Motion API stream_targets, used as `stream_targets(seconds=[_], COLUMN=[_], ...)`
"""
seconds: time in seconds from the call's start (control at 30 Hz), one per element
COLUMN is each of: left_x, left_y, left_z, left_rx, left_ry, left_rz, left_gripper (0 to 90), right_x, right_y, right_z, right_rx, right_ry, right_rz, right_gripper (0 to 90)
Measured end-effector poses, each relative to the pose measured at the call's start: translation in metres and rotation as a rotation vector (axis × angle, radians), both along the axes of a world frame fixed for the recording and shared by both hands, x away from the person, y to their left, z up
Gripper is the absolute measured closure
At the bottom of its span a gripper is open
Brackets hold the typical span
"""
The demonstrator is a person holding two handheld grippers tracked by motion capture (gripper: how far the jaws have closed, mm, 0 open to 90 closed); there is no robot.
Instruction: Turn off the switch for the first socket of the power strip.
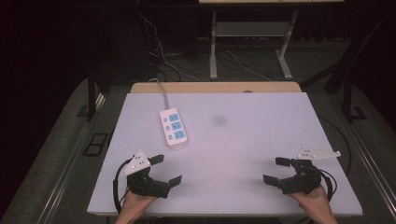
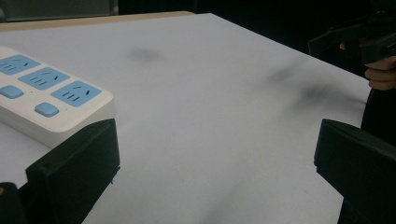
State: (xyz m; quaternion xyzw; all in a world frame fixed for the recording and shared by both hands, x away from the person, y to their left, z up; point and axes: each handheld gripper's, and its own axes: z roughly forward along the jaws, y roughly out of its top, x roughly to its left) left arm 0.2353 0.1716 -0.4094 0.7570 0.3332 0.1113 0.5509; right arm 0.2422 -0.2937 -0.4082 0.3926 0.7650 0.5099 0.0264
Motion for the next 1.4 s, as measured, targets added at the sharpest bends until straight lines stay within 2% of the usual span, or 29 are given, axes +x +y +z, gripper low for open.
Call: stream_targets(seconds=[0.67,0.9,1.2,1.4], left_x=[-0.0006,-0.0004,0.0034,0.0082], left_y=[0.0008,0.0028,0.0052,0.006], left_z=[0.0016,0.0056,0.0079,0.0092], left_rx=[0.008,-0.007,-0.002,0.017], left_ry=[0.014,0.034,0.065,0.09], left_rz=[-0.03,-0.037,-0.043,-0.049], left_gripper=[0.0,0.0,0.0,0.0], right_x=[0.0008,0.0006,0.001,0.0011], right_y=[-0.0034,-0.0009,-0.001,-0.0017], right_z=[-0.0033,-0.0036,-0.0038,-0.0046], right_rx=[-0.011,-0.034,-0.037,-0.038], right_ry=[0.025,0.025,0.026,0.029], right_rz=[0.0,0.011,0.012,0.007], right_gripper=[0.6,0.6,0.6,0.6])
